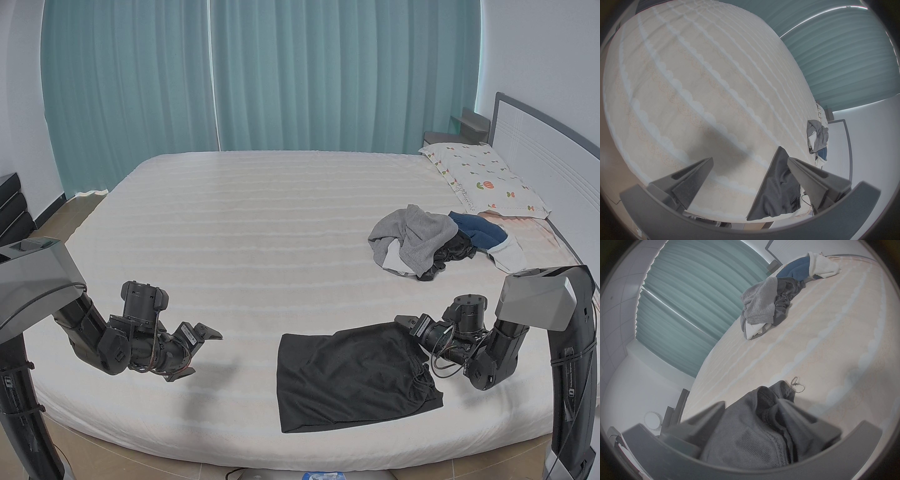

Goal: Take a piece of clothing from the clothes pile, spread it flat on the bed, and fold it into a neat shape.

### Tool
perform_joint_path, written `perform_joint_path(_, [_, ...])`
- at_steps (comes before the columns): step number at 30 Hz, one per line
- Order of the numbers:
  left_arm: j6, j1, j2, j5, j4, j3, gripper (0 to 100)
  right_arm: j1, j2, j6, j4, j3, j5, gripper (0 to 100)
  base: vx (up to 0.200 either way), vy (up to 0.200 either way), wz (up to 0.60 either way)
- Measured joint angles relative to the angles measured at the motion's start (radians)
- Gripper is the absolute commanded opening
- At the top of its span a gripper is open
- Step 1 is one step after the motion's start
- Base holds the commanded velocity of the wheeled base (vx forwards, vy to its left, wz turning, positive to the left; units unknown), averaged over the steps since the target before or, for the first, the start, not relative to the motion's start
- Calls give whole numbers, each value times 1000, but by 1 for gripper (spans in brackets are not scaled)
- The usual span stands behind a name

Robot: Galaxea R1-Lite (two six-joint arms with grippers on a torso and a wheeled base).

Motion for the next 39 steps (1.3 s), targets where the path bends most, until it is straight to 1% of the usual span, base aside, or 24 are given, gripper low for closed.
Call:
perform_joint_path(4, [0, 0, 0, 0, 0, 0, 100, -8, -27, -7, -4, 47, 5, 100, 0, 0, 0])
perform_joint_path(6, [0, 0, 0, 0, 0, 0, 100, -11, -61, -21, -2, 103, 17, 100, 0, 0, 0])
perform_joint_path(11, [0, 0, 0, 0, 1, 0, 100, -5, -171, -84, -7, 249, 70, 100, 0, 0, 0])
perform_joint_path(15, [9, 0, 0, -1, 0, 1, 100, 44, -258, -109, -13, 331, 100, 100, 0, 0, 0])
perform_joint_path(16, [12, 0, 0, 0, 1, 1, 100, 68, -279, -112, -16, 351, 104, 100, 0, 0, 0])
perform_joint_path(21, [19, 0, 0, 0, 0, 5, 100, 148, -300, -96, -28, 404, 110, 100, 0, 0, 0])
perform_joint_path(27, [20, 0, 0, 0, 0, 8, 100, 181, -256, -93, -33, 426, 96, 100, 0, 0, 0])
perform_joint_path(30, [21, 0, 0, 0, -1, 9, 100, 176, -230, -99, -23, 430, 61, 100, 0, 0, 0])
perform_joint_path(34, [23, 0, 0, 0, -1, 9, 100, 164, -211, -111, -18, 439, 42, 100, 0, 0, 0])
perform_joint_path(36, [23, 0, 0, 0, -1, 9, 100, 160, -205, -133, -16, 441, 28, 100, 0, 0, 0])
perform_joint_path(39, [23, 0, 0, 0, -1, 9, 100, 142, -194, -172, -13, 458, -20, 100, 0, 0, 0])
